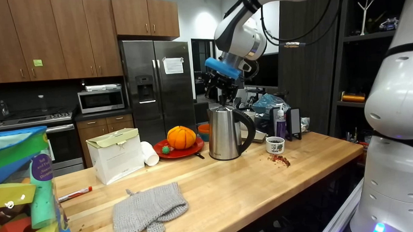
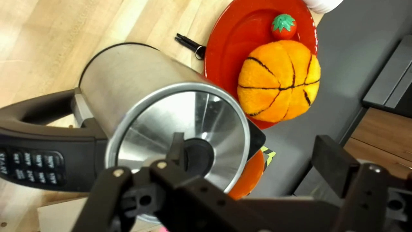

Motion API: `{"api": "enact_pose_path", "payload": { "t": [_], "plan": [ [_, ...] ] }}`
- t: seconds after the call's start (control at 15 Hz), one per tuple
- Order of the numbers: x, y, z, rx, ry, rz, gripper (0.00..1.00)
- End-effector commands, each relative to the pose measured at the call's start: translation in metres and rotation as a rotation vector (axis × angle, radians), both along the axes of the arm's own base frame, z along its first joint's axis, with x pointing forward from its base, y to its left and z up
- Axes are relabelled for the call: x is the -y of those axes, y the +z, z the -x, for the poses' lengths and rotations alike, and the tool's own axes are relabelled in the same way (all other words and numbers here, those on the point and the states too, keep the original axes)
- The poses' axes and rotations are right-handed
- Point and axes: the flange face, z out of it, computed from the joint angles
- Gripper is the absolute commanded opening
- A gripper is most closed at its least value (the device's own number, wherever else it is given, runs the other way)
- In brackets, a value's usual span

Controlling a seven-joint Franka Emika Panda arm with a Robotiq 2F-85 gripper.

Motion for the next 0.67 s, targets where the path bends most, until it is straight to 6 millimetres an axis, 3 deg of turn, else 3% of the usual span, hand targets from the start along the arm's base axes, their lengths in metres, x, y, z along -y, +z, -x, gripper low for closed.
{"api": "enact_pose_path", "payload": {
  "t": [0.0,0.6],
  "plan": [
    [0.0120,0.0004,-0.0077,-0.014,-0.005,-0.024,1.00],
    [0.0198,-0.0040,-0.0140,-0.027,-0.008,-0.047,1.00]
  ]
}}
